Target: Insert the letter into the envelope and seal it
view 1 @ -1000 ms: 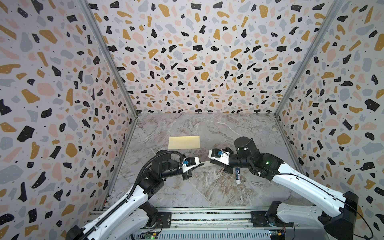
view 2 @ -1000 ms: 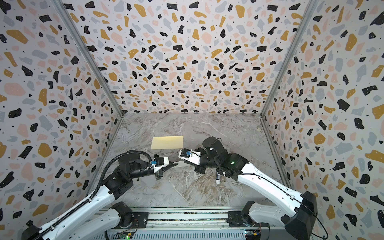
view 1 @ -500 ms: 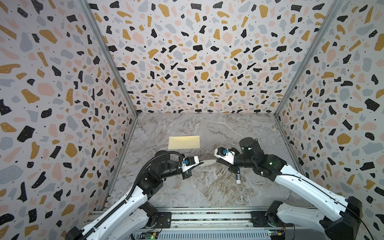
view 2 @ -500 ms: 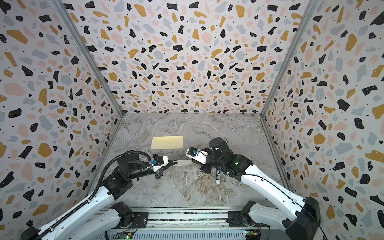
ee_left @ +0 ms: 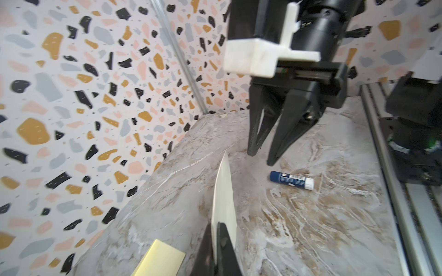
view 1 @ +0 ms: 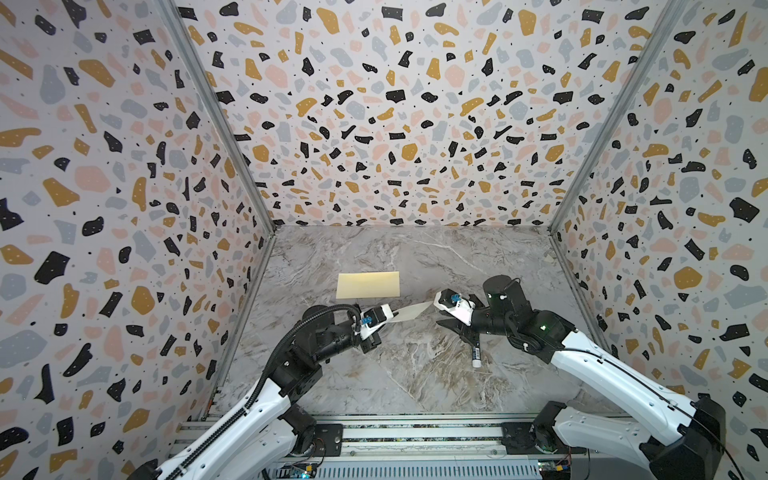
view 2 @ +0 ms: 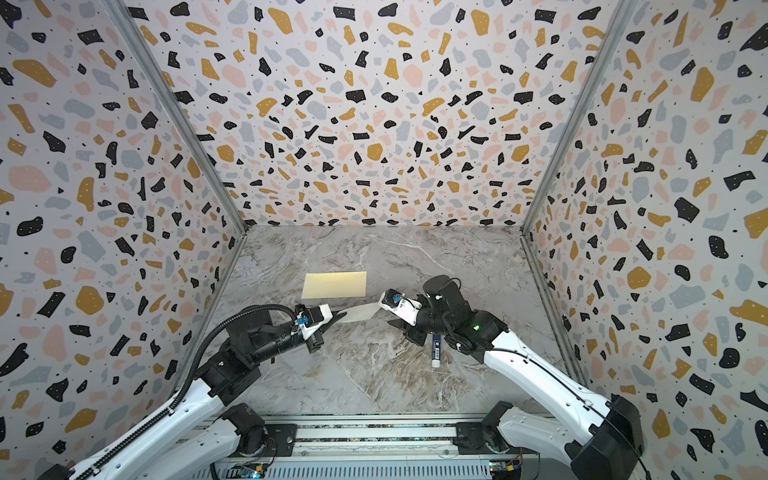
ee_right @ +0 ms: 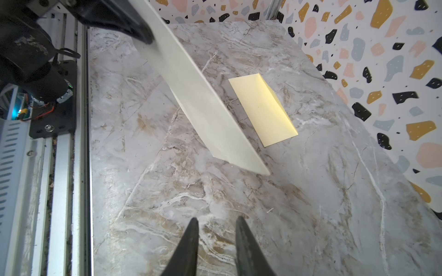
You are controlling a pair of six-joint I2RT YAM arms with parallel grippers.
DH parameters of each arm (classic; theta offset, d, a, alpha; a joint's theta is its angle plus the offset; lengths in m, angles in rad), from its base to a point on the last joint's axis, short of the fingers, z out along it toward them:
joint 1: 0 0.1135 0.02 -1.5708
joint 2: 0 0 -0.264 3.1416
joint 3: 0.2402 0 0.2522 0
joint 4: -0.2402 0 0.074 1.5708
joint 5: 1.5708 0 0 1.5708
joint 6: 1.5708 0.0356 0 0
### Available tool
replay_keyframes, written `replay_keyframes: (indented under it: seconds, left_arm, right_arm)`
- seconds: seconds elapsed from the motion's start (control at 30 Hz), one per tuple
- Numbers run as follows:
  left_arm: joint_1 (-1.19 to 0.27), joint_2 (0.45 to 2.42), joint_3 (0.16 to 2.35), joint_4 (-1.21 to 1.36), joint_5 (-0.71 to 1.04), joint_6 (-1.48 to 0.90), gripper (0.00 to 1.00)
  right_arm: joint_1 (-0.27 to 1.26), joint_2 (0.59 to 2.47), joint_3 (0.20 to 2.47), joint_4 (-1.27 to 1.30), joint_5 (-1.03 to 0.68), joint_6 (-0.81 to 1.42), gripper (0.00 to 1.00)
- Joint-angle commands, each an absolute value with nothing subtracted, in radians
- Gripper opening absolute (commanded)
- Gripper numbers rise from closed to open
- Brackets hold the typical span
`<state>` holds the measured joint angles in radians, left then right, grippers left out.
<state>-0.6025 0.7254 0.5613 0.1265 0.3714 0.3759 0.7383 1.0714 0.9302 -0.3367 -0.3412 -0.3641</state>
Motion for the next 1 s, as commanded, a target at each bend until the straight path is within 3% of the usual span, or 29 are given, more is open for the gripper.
replay_keyframes:
  seconds: [0.0, 0.13, 0.27, 0.33, 0.97]
  left_arm:
    - [-0.583, 0.687, 0.555, 0.206, 0.094, 0.295, 0.00]
    - [-0.526, 0.670, 0.561, 0.213, -0.079, 0.205, 0.00]
    - [-0.471, 0.669, 0.568, 0.209, -0.174, 0.146, 0.00]
    - [-0.450, 0.668, 0.570, 0.207, -0.202, 0.128, 0.00]
    - [-0.307, 0.639, 0.574, 0.213, -0.266, 0.028, 0.00]
  right_arm:
    - [0.735, 1.059, 0.954, -0.268, -0.312, -0.300, 0.42]
    - [0.737, 1.147, 1.008, -0.247, -0.257, -0.286, 0.67]
    - [0.736, 1.270, 1.092, -0.224, -0.201, -0.283, 0.82]
    - [0.736, 1.340, 1.142, -0.207, -0.186, -0.287, 1.00]
    - [0.798, 1.916, 1.457, 0.107, 0.087, -0.578, 1.00]
